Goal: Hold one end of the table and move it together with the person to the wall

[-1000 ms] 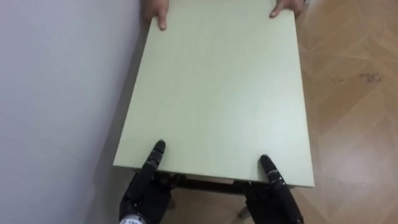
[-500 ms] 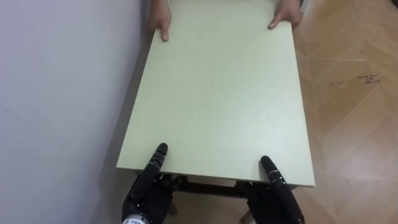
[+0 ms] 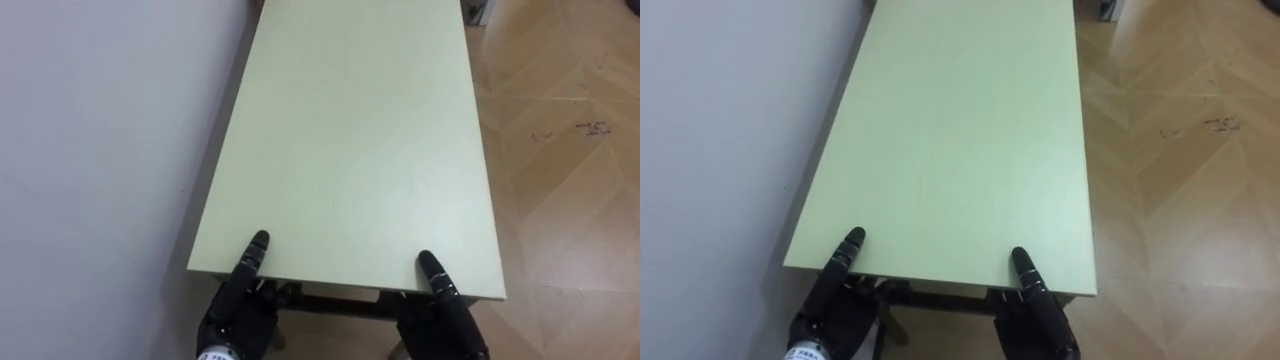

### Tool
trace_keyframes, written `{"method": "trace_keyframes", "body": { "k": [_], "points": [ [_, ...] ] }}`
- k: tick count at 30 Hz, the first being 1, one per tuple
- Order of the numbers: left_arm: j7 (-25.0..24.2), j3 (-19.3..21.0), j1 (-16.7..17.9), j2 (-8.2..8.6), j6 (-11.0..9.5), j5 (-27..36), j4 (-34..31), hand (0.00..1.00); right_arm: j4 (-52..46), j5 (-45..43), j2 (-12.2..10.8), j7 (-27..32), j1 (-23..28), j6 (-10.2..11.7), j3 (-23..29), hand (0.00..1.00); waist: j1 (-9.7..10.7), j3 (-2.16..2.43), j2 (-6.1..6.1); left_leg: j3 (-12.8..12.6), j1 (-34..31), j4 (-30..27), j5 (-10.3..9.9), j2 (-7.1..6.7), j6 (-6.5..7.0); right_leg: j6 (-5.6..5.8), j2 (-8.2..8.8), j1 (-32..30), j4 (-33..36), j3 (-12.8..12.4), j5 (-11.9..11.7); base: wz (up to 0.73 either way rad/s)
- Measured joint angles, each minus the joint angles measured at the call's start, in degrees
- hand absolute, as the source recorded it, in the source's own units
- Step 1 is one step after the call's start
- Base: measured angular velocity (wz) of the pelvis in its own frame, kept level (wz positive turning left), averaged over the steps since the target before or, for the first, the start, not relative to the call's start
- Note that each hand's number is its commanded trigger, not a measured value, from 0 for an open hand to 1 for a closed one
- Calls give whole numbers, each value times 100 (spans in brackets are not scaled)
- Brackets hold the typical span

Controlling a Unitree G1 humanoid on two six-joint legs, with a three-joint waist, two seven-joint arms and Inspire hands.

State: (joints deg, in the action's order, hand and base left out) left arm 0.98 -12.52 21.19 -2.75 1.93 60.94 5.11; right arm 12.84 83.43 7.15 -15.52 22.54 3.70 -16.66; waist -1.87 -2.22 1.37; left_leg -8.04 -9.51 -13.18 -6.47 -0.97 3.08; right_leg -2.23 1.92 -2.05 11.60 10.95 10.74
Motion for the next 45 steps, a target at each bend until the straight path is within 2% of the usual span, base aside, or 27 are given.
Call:
{"method": "trace_keyframes", "body": {
  "k": [1, 5, 9, 10, 12, 21, 28, 34, 39, 43, 45],
  "points": [
    [-1, 1, 4, 0, -3, -2, 0, 0, 0, 0, 0, 0, 1, -5, 0, 0, 0, 0, -3, -3, 7, 5, 0, 0, 0, 1, 1, 3, -1, 0, 0, 0],
    [-103, -13, 31, -14, -26, -128, 14, 0, 2, -74, 18, 0, 1, -6, 3, 0, -16, 5, -25, -7, 23, 8, 0, -1, 0, 1, 1, 13, -1, 1, 0, 0],
    [-483, -26, 146, -144, -101, -1235, 17, 0, 126, -339, 52, -6, 0, -5, 44, 0, -34, 9, -59, -8, 157, 31, 0, -10, 0, -1, 7, 132, -8, 10, 21, 0],
    [-534, -20, 149, -163, -111, -1330, 17, 0, 123, -453, 55, -22, -11, -4, 50, 0, -34, 11, -62, -8, 180, 39, 0, -10, -1, 1, 5, 136, -10, 10, 23, 0],
    [-628, -17, 160, -235, -111, -1575, 35, 0, 124, -844, 54, -39, -23, -9, 65, 0, -46, 101, -90, -6, 234, 45, -1, -17, -2, 5, 3, 161, -41, 23, 49, 0],
    [-842, -109, 160, -365, -151, -1667, 260, 0, 228, -923, 180, -127, -21, -15, 96, 0, -146, 162, -7, 29, 400, 61, -13, -30, 2, 7, 22, 356, -94, 42, 47, 0],
    [-1009, -248, 109, -433, -272, -1677, 836, 0, 697, -987, 198, -476, -87, -5, 34, 0, -148, 146, -39, 32, 479, 94, -18, -35, -5, 11, 26, 425, -96, 41, 63, 0],
    [-1070, -304, 112, -479, -385, -2011, 1350, 0, 957, -1415, 228, -668, -106, -7, 3, 0, -130, 144, -95, 26, 541, 147, -20, -69, 0, 31, 47, 488, -131, 62, 75, 1],
    [-1073, -285, 138, -499, -479, -2165, 1831, 0, 1742, -1854, 166, -837, -287, -3, 75, 0, -101, 188, -231, 37, 615, 152, -82, -83, 4, 40, 46, 608, -194, 67, 71, 1],
    [-1072, -289, 144, -557, -489, -2334, 2041, 0, 2238, -2323, 190, -819, -396, -2, 199, 0, -111, 182, -266, 17, 596, 148, -109, -90, 12, 53, 47, 590, -211, 59, 79, 0],
    [-1068, -284, 66, -598, -617, -2360, 2388, 0, 2587, -2544, 205, -741, -470, -1, 229, 0, -107, 184, -267, 17, 599, 147, -124, -98, 13, 62, 28, 599, -211, 51, 86, 0]
  ]
}}
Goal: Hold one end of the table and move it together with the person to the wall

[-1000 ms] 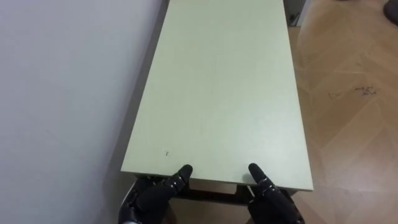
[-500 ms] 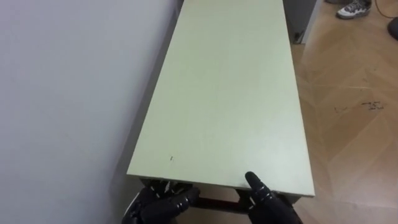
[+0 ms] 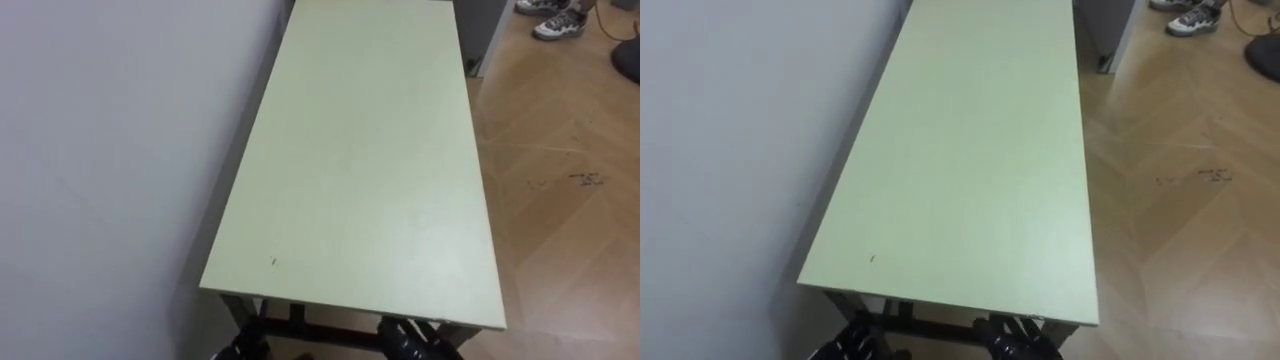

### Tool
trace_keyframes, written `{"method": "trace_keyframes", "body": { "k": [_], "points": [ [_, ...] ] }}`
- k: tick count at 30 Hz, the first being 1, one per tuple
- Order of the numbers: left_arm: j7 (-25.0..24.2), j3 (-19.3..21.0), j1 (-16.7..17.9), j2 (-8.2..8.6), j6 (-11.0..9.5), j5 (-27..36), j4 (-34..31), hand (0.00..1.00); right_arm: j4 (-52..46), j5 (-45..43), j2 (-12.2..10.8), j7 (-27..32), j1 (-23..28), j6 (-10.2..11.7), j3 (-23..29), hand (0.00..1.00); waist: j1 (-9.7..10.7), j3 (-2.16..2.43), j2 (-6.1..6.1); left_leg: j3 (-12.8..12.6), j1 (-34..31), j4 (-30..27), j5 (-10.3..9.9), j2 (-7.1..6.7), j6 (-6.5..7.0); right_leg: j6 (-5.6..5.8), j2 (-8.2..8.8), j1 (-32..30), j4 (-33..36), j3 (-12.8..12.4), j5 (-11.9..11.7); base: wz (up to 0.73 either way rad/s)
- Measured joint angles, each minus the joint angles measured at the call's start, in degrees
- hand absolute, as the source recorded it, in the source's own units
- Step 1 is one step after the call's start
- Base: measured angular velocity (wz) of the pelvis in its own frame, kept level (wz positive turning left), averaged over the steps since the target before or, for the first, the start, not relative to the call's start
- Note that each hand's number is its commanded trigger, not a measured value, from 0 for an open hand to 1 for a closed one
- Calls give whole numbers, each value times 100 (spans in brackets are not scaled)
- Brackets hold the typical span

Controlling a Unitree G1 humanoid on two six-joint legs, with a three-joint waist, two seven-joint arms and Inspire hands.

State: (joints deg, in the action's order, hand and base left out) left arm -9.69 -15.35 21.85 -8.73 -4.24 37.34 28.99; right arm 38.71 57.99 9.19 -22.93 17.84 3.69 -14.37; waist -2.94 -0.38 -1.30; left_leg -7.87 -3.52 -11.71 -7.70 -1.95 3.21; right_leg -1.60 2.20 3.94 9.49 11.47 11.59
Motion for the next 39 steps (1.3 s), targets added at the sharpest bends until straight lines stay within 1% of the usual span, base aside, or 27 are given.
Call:
{"method": "trace_keyframes", "body": {
  "k": [2, 3, 5, 6, 8, 9, 10, 11, 13, 15, 19, 21, 24, 26, 27, 30, 34, 36, 39],
  "points": [
    [16, 33, -174, -1, -64, -101, 358, 0, 418, -215, -10, 70, -98, -1, 6, 0, 19, 3, 3, 1, 24, 12, -1, -5, 1, 4, 2, 14, 1, -16, 2, 0],
    [28, 90, -211, -2, -91, -226, 503, 0, 597, -426, -13, 123, -145, -2, 31, 0, 84, 3, 4, -2, 25, 17, -2, -5, 1, 4, 2, 15, 1, -20, 2, 0],
    [54, 161, -210, -10, -154, -262, 646, 0, 766, -741, -5, 159, -155, 0, 145, 0, 127, 4, 9, -3, 39, 35, -2, -6, 1, 5, 8, 16, 1, -22, 3, -3],
    [77, 188, -220, -11, -221, -264, 740, 0, 886, -808, -2, 182, -167, 2, 251, 0, 126, 2, 7, -11, 60, 49, -2, -5, 0, 6, 20, 20, -1, -36, 3, -9],
    [116, 245, -232, -11, -292, -253, 916, 0, 1144, -901, 21, 198, -222, 3, 353, 0, 175, -19, -27, -4, 98, 57, -4, -7, -2, 10, 21, 60, -5, -31, 8, -2],
    [163, 281, -231, -10, -333, -251, 1022, 0, 1297, -905, 22, 233, -247, 3, 440, 0, 178, -12, -34, 3, 128, 59, -10, -14, -4, 14, 22, 108, -53, -30, 11, 4],
    [181, 306, -229, -9, -338, -253, 1083, 0, 1381, -903, 25, 239, -243, 14, 483, 0, 177, 4, -35, 5, 129, 59, -13, -15, -4, 14, 21, 119, -87, -32, 12, 0],
    [200, 385, -232, -2, -340, -257, 1241, 0, 1570, -906, 24, 240, -264, 18, 566, 0, 179, 6, -37, 4, 133, 58, -14, -13, -5, 14, 22, 115, -88, -34, 12, 0],
    [245, 441, -232, 3, -342, -264, 1507, 0, 1759, -930, 26, 245, -263, 21, 695, 0, 178, 5, -37, 0, 131, 59, -14, -10, -7, 14, 24, 115, -87, -38, 12, 0],
    [296, 520, -214, 27, -338, -263, 1791, 0, 1992, -1198, 25, 348, -263, 26, 832, 0, 177, 3, -47, -7, 143, 82, -15, -6, -9, 14, 21, 107, -87, -49, 12, -3],
    [304, 651, -241, 102, -337, -317, 2124, 0, 2511, -1561, 10, 536, -325, 29, 998, 0, 183, -1, -51, -25, 205, 127, -16, -8, -12, 12, 22, 141, -89, -65, 13, -3],
    [304, 816, -296, 150, -332, -322, 2366, 0, 2829, -1809, -42, 646, -383, 18, 1210, 0, 192, -1, -63, -33, 248, 132, -28, -7, -29, 4, 18, 171, -93, -151, 25, -7],
    [304, 920, -304, 164, -305, -323, 2513, 0, 3025, -1848, -82, 803, -359, -13, 1353, 0, 249, -1, -89, -63, 293, 141, -42, 1, -47, -5, 14, 188, -96, -185, 61, -7],
    [304, 1016, -310, 171, -226, -339, 2557, 0, 3051, -1861, -82, 903, -323, -30, 1412, 0, 276, -3, -93, -95, 304, 147, -48, 15, -56, -13, 10, 186, -97, -200, 68, -7],
    [305, 1080, -329, 178, -194, -412, 2624, 0, 3086, -1895, -82, 944, -317, -80, 1533, 0, 287, -2, -91, -142, 314, 147, -53, 24, -64, -15, 2, 186, -96, -202, 69, -9],
    [308, 1193, -410, 185, -138, -569, 2766, 0, 3272, -1917, -77, 1037, -321, -147, 1691, 0, 296, 2, -90, -141, 319, 153, -57, 34, -73, -32, -16, 175, -84, -210, 79, -2],
    [336, 1353, -472, 214, -55, -715, 2867, 0, 3316, -1968, -71, 1096, -319, -250, 1804, 0, 304, 8, -93, -147, 343, 166, -64, 31, -89, -43, -25, 177, -83, -227, 85, -4],
    [402, 1569, -472, 302, -8, -935, 2870, 0, 3329, -2045, -75, 1154, -315, -253, 1826, 0, 313, 2, -79, -152, 386, 185, -69, 32, -100, -46, -35, 202, -84, -263, 86, -5],
    [451, 1755, -481, 368, 48, -1148, 2873, 0, 3320, -2059, -78, 1193, -315, -255, 1842, 0, 306, 6, -70, -164, 411, 210, -73, 39, -111, -66, -42, 203, -82, -345, 98, -7]
  ]
}}
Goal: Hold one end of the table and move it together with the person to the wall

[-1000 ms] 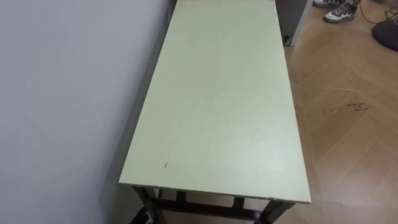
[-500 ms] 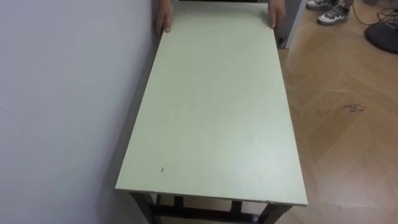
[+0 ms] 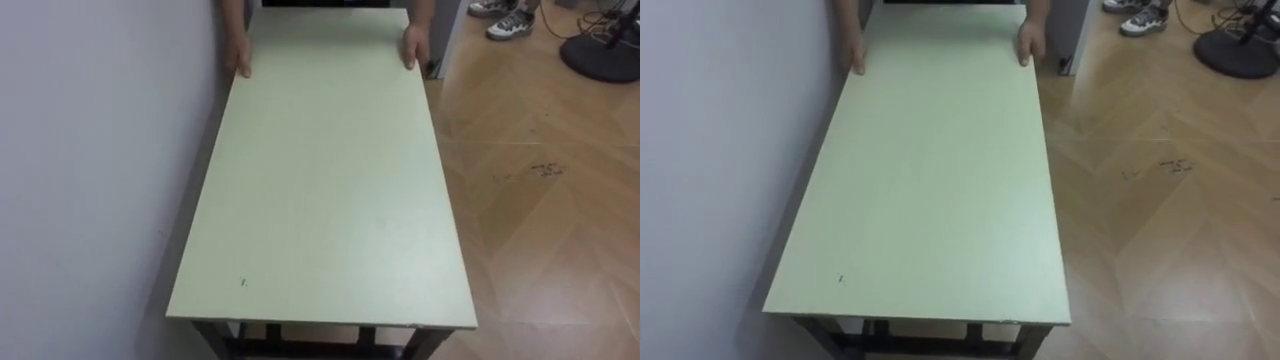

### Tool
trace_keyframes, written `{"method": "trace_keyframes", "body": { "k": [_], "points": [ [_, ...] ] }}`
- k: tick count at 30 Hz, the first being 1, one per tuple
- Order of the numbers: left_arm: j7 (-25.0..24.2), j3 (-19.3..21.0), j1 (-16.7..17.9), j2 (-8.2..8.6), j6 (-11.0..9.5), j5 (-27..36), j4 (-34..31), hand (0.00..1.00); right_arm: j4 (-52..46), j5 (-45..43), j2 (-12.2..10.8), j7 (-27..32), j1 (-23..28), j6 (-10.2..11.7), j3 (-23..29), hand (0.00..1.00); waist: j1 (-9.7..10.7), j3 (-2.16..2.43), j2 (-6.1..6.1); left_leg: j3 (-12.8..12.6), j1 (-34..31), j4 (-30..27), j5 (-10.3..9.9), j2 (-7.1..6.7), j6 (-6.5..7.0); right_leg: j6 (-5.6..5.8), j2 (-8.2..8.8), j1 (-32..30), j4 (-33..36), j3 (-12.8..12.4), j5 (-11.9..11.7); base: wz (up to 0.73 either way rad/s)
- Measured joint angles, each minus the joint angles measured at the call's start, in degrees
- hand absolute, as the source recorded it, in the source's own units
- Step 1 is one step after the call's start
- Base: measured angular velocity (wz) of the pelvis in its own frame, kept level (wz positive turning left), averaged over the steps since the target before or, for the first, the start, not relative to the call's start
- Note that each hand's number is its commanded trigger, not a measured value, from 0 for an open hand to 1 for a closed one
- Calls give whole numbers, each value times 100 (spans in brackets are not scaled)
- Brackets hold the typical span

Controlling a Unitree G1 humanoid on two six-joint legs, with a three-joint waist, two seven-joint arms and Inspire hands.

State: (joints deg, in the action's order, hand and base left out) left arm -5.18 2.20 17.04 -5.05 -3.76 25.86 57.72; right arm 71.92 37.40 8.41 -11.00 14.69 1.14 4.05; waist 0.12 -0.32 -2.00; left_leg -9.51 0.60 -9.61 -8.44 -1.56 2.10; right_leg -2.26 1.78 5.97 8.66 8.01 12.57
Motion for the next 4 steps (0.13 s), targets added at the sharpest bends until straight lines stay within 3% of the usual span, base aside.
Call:
{"method": "trace_keyframes", "body": {
  "k": [4],
  "points": [
    [69, 9, -83, 2, 78, -185, 42, 0, -8, -13, 1, 39, 1, -2, 0, 0, -36, 19, 36, -17, 11, 8, -10, 15, -16, -7, -9, -7, -3, -37, 4, -5]
  ]
}}
